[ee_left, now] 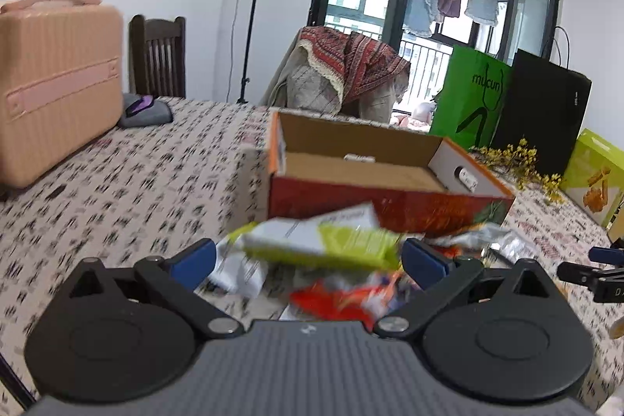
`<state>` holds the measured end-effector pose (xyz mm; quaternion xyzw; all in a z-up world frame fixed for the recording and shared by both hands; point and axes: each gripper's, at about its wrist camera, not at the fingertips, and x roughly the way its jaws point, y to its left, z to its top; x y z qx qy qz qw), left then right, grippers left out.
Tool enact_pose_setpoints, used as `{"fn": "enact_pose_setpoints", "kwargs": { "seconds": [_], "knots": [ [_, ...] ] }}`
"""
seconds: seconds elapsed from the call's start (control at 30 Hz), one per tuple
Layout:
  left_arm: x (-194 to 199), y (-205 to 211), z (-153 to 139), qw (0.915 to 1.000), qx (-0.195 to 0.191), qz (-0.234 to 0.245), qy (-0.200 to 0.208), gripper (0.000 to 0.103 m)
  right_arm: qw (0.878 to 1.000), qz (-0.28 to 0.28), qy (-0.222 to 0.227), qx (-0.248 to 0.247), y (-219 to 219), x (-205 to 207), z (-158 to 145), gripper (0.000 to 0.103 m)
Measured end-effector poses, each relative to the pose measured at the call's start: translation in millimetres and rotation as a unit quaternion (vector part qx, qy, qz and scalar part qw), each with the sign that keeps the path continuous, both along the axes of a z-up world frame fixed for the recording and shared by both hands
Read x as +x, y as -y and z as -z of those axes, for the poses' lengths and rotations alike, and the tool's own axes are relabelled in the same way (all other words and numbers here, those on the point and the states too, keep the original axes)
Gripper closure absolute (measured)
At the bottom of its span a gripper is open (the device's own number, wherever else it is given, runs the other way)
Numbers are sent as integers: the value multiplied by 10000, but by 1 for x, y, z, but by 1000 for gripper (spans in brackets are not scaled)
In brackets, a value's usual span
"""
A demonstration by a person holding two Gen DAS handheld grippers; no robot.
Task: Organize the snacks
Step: 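Grasp a gold-and-white oat cracker packet with the right gripper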
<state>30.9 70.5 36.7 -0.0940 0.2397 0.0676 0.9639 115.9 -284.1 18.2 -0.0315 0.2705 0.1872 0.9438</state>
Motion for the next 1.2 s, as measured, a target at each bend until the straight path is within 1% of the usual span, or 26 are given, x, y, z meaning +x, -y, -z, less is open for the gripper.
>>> {"fn": "enact_pose_setpoints", "kwargs": {
  "seconds": [0.1,0.23,0.3,0.4,0.53,0.63,0.73,0.77,0.8,0.83,0.9,1.0,1.07,1.2],
  "knots": [
    [-10,-5,10,9999,-2,-35,-128,0,9997,100,-137,-164,8,-6,13,0],
    [-20,-10,16,9998,-118,-124,-133,0,9989,178,-340,-285,18,-9,26,0],
    [-20,-11,17,9997,-171,-117,-141,0,9977,243,-430,-461,19,-7,33,0],
    [-19,-8,18,9997,-160,-79,-147,0,9968,156,-515,-584,16,-1,37,0],
    [-16,-3,19,9997,-209,11,-161,0,9961,-75,-510,-723,-2,9,40,0],
    [-16,-3,21,9996,-206,32,-193,0,9956,-176,-551,-741,-13,20,43,0],
    [-17,-4,22,9996,-206,11,-201,0,9963,-170,-629,-551,-15,28,45,1],
    [-17,-6,22,9996,-216,-3,-203,0,9967,-174,-638,-477,-14,29,47,2],
    [-17,-7,22,9995,-229,-15,-212,0,9969,-197,-647,-392,-13,28,47,8],
    [-16,-8,23,9994,-243,-30,-224,0,9971,-240,-655,-304,-10,27,47,11],
    [-14,-9,24,9992,-311,-43,-246,0,9976,-218,-601,-260,-8,23,47,21],
    [-12,-9,26,9990,-365,-11,-266,0,9981,-174,-550,-198,-5,17,46,29],
    [-11,-7,27,9989,-367,28,-278,0,9983,-178,-520,-181,-3,14,46,33],
    [-11,-6,27,9990,-350,45,-277,0,9986,-122,-483,-153,-1,9,44,38]
  ]
}}
